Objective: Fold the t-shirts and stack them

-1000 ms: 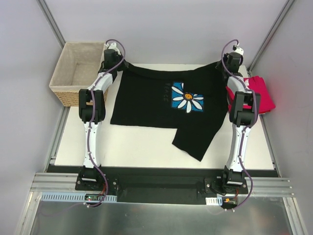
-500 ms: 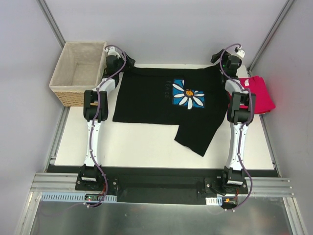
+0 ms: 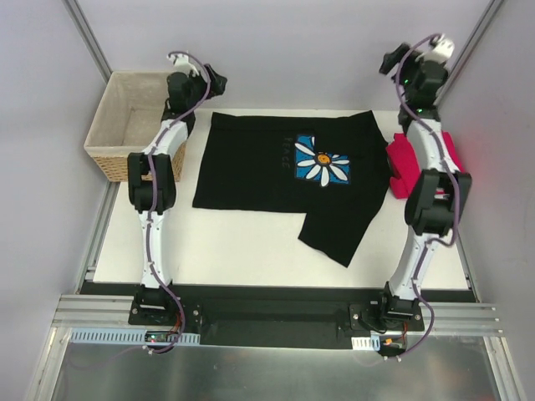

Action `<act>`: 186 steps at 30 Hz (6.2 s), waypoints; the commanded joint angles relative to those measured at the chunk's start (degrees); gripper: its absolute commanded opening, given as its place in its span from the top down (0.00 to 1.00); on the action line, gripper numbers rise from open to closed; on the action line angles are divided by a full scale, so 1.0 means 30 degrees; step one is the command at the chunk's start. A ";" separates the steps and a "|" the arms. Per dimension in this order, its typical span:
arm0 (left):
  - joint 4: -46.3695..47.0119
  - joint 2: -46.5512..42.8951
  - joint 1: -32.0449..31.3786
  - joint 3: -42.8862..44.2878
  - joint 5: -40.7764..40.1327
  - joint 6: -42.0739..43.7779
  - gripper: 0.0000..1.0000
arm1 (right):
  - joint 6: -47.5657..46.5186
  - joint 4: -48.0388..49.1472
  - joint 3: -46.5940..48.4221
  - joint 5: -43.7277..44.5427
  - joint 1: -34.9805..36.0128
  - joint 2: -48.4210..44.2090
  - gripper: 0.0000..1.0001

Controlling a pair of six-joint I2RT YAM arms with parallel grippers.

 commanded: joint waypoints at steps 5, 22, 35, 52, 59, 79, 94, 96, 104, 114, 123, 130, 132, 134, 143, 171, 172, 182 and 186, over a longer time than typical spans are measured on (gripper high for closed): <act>-0.4484 -0.7064 -0.0024 -0.1344 0.1368 0.1660 0.28 | -0.1931 -0.9203 0.1335 -0.3033 -0.0428 -0.6138 0.10; -1.4949 -1.8344 -0.0083 -1.5168 -0.0826 0.1865 0.34 | 0.0736 -2.0696 -1.2379 -0.4092 -0.0516 -1.3675 0.59; -1.5184 -2.1684 -0.0083 -2.0215 -0.3053 0.1806 0.36 | 0.1496 -2.1964 -1.6542 -0.1545 0.0977 -1.2919 0.59; -1.5359 -2.2655 -0.0024 -2.0362 -0.2672 0.2304 0.35 | 0.3577 -2.2754 -1.3788 0.1005 0.4141 -0.8346 0.60; -1.5301 -2.2335 -0.0024 -2.1182 -0.2847 0.2128 0.34 | 0.3929 -2.3428 -1.3378 0.1824 0.5576 -0.7611 0.60; -1.2957 -1.7937 -0.0024 -2.2180 -0.3316 0.2157 0.39 | 0.4105 -2.4339 -1.6686 0.2886 0.4994 -1.1977 0.47; -1.3045 -1.9315 0.0093 -2.2121 -0.3668 0.2773 0.39 | 0.4546 -1.9973 -1.8622 -0.1162 0.2649 -0.9664 0.48; -1.3074 -1.9315 0.0093 -2.2091 -0.3727 0.2773 0.39 | 0.4429 -1.9825 -1.8564 -0.1541 0.2502 -0.9400 0.50; -1.3484 -1.8993 0.0122 -2.1711 -0.4634 0.2743 0.39 | 0.3960 -1.9824 -1.8271 -0.2100 0.2443 -0.8930 0.99; -1.3748 -1.7267 0.0122 -2.1535 -0.5543 0.2538 0.39 | 0.3462 -2.0117 -1.8095 -0.2246 0.2443 -0.8666 0.99; -1.3222 -1.5275 0.0122 -2.0774 -0.5135 0.2041 0.38 | 0.3139 -2.0645 -1.7744 -0.1954 0.2414 -0.8871 0.99; -1.2811 -1.4364 0.0122 -2.0101 -0.3935 0.1718 0.68 | 0.2905 -2.0908 -1.7509 -0.1925 0.2414 -0.8871 0.99; -1.2840 -1.4509 0.0122 -2.0099 -0.3874 0.1718 0.91 | 0.2875 -2.0909 -1.7509 -0.2070 0.2414 -0.8842 0.99; -1.2840 -1.4743 0.0122 -2.0216 -0.3932 0.1834 1.00 | 0.2846 -2.0909 -1.7509 -0.2187 0.2443 -0.8871 0.99; -1.5328 -1.6352 0.0181 -1.9983 -0.5600 0.2656 1.00 | 0.2232 -2.1874 -1.7246 -0.2656 0.2443 -0.9076 0.99; -2.1570 -2.2976 0.0620 -2.0158 -0.6393 0.3974 1.00 | 0.1703 -2.7560 -1.8914 -0.4121 0.2502 -1.6488 0.99; -2.1571 -2.2977 0.0620 -2.0129 -0.6364 0.4032 1.00 | 0.1674 -2.7559 -1.9002 -0.4267 0.2502 -1.6546 0.99; -2.2068 -2.3591 0.0620 -2.1326 -0.6158 0.3711 1.00 | 0.2259 -2.6361 -2.1989 -0.4356 0.2618 -1.7280 0.99; -2.2040 -2.3913 0.0620 -2.2002 -0.5867 0.3448 1.00 | 0.2523 -2.5890 -2.2608 -0.3598 0.2969 -1.7192 0.99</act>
